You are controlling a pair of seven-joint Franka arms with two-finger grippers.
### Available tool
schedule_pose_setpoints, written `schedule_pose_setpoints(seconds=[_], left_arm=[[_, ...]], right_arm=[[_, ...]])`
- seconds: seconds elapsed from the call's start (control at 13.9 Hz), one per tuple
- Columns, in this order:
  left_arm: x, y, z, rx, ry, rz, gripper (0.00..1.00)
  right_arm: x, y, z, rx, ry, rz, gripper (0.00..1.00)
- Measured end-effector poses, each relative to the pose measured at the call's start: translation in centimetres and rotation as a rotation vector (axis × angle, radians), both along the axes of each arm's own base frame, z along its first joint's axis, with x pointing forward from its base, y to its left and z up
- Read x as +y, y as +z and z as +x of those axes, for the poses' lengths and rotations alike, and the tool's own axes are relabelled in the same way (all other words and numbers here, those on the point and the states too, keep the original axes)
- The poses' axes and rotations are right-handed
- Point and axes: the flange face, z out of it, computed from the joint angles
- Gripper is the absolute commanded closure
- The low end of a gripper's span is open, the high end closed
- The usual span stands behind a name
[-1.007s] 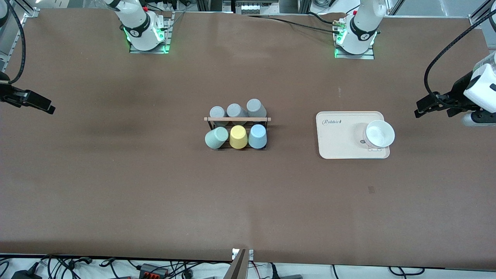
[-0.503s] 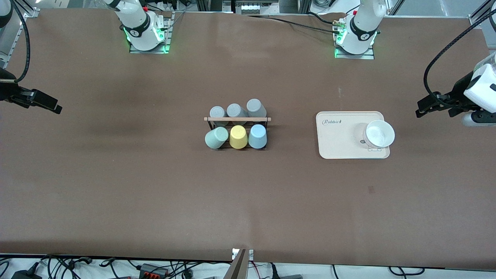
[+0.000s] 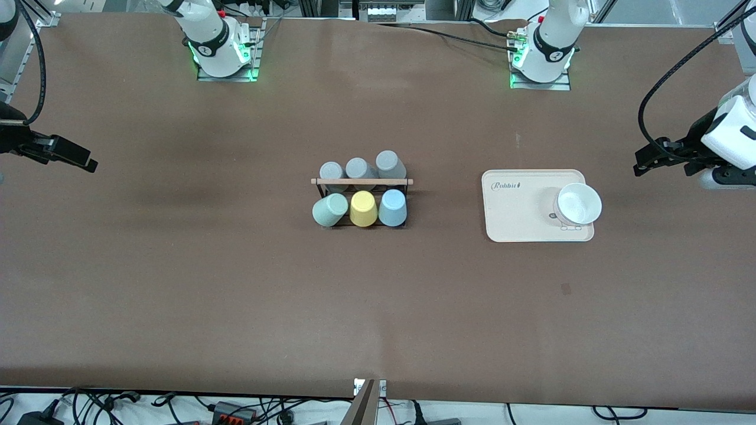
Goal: Hang scattered cups on rack with three cups
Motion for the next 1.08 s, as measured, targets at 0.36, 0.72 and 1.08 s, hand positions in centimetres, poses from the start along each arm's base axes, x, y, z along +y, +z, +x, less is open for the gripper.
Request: schedule_pose_setpoints(seconds=[0.36,0.72,1.08], left_arm=[[0.00,0.09,-0.14,-0.001,-0.001,0.000,0.00],[-0.01,0.16,-0.16,-0.003,-0.002,0.000,0.00],[-0.01,0.19,-0.15,-0.004,-0.003,0.000,0.00]], right_arm=[[0.37,-0.10,-0.13,0.012,0.004,0.000,0.00],[0.39,-0.10,-0.15,0.013,-0.002,0.000,0.00],[0.46,-0.12,-0.23,0.014,-0.005,0.000,0.00]])
